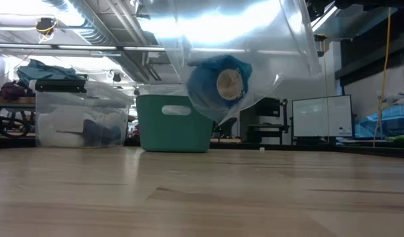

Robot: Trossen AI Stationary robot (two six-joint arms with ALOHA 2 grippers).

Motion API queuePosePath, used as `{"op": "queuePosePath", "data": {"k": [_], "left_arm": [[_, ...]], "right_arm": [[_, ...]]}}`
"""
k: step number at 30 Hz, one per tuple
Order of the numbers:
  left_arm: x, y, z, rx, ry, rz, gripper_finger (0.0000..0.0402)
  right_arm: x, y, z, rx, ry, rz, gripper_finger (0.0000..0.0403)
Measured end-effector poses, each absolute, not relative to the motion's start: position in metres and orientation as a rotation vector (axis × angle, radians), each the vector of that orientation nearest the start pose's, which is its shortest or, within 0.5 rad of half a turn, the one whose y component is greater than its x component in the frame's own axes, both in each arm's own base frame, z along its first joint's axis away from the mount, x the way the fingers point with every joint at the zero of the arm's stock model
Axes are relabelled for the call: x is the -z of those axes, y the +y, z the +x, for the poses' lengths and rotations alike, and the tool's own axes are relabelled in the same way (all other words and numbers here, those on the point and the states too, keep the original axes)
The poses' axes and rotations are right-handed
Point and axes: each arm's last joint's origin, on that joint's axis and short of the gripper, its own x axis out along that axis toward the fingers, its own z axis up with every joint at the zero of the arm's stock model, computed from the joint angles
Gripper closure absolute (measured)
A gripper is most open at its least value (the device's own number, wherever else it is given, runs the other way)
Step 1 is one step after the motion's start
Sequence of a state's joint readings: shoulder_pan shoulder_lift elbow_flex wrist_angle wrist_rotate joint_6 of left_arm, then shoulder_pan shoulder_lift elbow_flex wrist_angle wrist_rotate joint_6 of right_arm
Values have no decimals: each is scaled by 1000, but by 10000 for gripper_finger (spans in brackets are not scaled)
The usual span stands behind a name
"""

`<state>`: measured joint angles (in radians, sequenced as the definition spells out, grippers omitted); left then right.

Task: Roll bandage
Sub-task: Close the transparent zip bag

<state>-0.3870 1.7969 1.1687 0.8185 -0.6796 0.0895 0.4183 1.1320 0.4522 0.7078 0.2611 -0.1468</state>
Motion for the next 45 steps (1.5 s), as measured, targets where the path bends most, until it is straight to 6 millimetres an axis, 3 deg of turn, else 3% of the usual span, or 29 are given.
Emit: {"op": "queuePosePath", "data": {"k": [14, 34, 45], "left_arm": [[-286, -136, 377, -309, -176, 36, 401], [-284, -139, 377, -240, -175, 23, 401], [-285, -139, 377, -240, -179, 22, 401]], "right_arm": [[-240, 87, 215, -144, -53, -132, 340], [-244, 87, 214, -142, -92, -118, 338], [-243, 87, 215, -144, -85, -120, 381]]}}
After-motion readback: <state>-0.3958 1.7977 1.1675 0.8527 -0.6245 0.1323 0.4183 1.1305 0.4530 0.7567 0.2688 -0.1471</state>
